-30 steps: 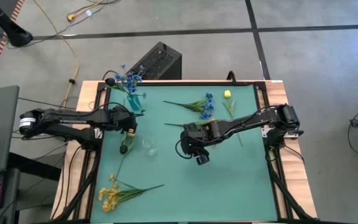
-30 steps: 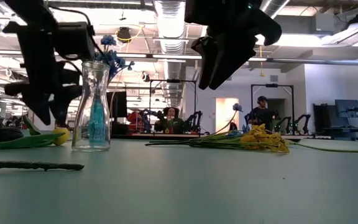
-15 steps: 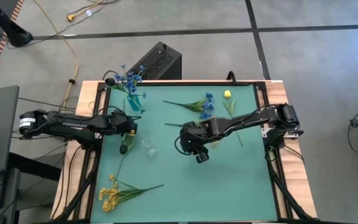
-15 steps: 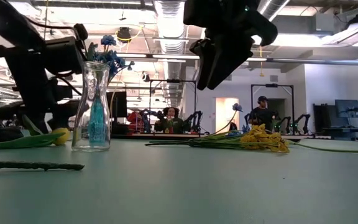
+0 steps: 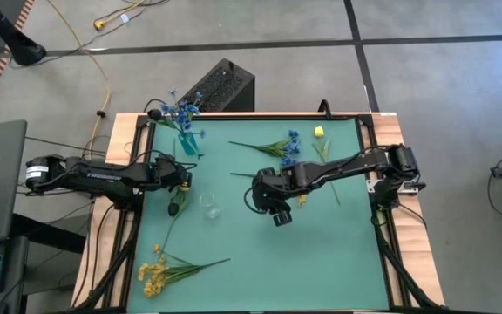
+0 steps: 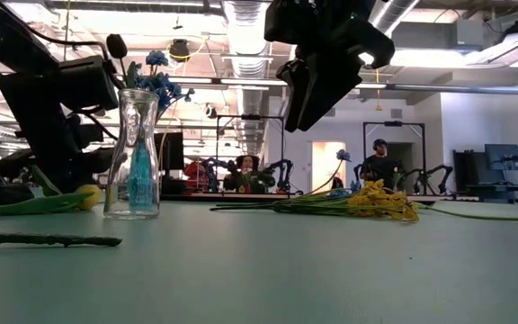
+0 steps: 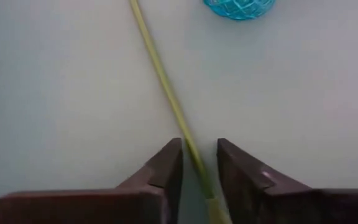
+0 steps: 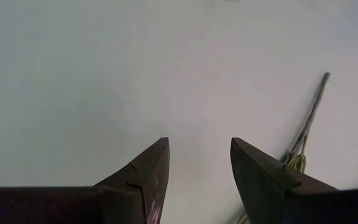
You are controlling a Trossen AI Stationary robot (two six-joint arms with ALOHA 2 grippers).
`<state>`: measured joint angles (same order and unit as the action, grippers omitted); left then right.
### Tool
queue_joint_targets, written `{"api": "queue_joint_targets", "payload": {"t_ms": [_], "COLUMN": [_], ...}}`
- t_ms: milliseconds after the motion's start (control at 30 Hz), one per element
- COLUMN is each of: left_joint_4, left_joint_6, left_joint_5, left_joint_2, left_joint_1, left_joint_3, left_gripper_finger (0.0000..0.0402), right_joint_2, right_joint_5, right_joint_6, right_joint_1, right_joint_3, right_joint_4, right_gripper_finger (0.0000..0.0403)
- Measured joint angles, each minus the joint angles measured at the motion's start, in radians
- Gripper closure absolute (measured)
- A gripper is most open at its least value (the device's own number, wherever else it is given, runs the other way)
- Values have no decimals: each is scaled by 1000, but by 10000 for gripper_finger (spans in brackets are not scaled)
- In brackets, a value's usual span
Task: Sort flowers into vase by color
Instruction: Put the black flower into the blue vase
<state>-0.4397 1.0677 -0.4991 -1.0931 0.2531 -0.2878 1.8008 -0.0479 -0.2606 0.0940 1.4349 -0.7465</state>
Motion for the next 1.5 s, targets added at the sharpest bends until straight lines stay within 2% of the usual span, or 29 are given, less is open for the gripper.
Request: {"api": "queue_joint_targets", "payload": {"t_ms": [200, 567, 900, 1033, 1167, 1333, 1400, 1500], "left_joint_4": [-13, -38, -275, -350, -424, -625, -737, -901], "left_joint_6": [1, 40, -25, -116, -165, -106, -77, -24], "left_joint_5": [0, -73, -149, -99, 23, 167, 175, 116], "left_joint_2": [0, 43, 305, 431, 525, 573, 570, 562], "left_joint_1": [-3, -57, -58, -58, -58, -58, -58, -57], "left_joint_3": [0, -1, -112, -179, -240, -344, -397, -480], "left_gripper_finger": [394, 400, 401, 401, 401, 401, 401, 401], "right_joint_2": [0, 0, 0, 0, 0, 0, 0, 0], "right_joint_5": [0, 0, 0, -2, -3, -4, -5, -5], "right_joint_6": [19, 25, 24, 16, 16, -25, -46, -52], "right_joint_1": [0, 5, 5, -2, -20, -41, -47, -52], "right_joint_3": [0, 0, 0, 0, 0, 0, 0, 0], "right_joint_4": [-1, -9, -12, 0, 14, 39, 54, 79], "right_gripper_finger": [207, 207, 207, 207, 207, 207, 207, 207]}}
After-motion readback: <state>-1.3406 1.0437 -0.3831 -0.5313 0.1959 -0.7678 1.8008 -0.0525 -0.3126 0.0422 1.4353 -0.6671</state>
